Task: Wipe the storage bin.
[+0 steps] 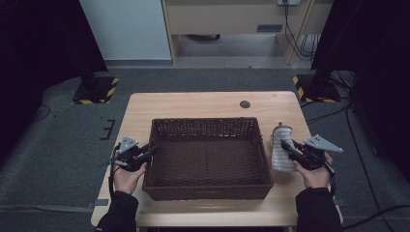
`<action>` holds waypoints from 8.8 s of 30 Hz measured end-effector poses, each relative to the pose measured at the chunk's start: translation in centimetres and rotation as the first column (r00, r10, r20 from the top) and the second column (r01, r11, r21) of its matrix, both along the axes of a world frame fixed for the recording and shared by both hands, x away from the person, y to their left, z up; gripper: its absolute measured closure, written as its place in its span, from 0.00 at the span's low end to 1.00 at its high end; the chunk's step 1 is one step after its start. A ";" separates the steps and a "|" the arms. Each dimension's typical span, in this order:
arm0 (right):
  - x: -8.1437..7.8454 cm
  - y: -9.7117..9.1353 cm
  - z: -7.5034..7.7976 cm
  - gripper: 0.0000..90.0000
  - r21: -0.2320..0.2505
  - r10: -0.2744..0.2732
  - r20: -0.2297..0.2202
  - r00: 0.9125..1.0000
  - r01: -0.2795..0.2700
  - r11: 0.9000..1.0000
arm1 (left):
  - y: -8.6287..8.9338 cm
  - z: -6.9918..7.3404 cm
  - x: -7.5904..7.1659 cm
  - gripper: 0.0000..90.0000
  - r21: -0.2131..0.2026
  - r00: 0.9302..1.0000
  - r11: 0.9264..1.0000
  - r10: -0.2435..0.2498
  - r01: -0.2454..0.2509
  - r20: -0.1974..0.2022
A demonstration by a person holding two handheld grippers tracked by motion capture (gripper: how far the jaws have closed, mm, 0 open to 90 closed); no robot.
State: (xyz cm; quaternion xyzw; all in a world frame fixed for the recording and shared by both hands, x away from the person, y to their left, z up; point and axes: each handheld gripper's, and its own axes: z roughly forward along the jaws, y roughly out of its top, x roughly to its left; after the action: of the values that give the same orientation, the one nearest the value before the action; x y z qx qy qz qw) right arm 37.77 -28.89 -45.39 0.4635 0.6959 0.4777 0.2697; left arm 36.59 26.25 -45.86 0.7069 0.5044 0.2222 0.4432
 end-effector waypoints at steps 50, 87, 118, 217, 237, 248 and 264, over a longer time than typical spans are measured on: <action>7.2 4.6 -3.0 0.82 0.000 0.126 -0.039 0.991 -0.126 0.992 | -0.4 0.0 0.1 0.72 0.044 1.000 0.999 -0.004 0.004 0.009; 4.8 3.7 -3.1 0.82 -0.040 0.154 -0.110 0.982 -0.159 0.986 | -0.4 -0.1 0.0 0.72 0.026 1.000 1.000 0.006 -0.006 0.009; 1.0 2.2 -0.3 0.82 0.011 0.167 0.003 0.986 -0.167 0.986 | -0.5 -0.1 -0.1 0.74 0.027 1.000 0.999 0.021 -0.021 0.008; -2.2 3.6 -3.4 0.82 -0.105 0.243 -0.175 0.954 -0.264 0.959 | 0.4 0.0 -0.5 0.74 0.022 0.998 0.998 0.055 -0.055 0.000; -4.2 3.5 -3.4 0.82 -0.097 0.289 -0.180 0.940 -0.309 0.946 | 0.7 0.4 -2.3 0.46 0.007 0.999 1.000 0.029 -0.029 0.020; -5.0 2.5 -0.5 0.82 -0.056 0.275 -0.044 0.960 -0.277 0.959 | 0.5 -0.2 -2.8 0.64 -0.020 0.999 1.000 0.017 -0.017 -0.035; -4.8 3.5 -3.1 0.82 -0.126 0.315 -0.175 0.933 -0.339 0.932 | 0.2 0.2 -2.4 0.74 0.024 0.997 0.998 0.063 -0.062 -0.040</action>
State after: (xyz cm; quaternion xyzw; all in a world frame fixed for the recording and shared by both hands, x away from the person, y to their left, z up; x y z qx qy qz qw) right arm 32.97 -25.40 -48.52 0.3536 0.8167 0.4242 0.1674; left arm 34.15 26.48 -45.70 0.7002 0.5324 0.2273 0.4177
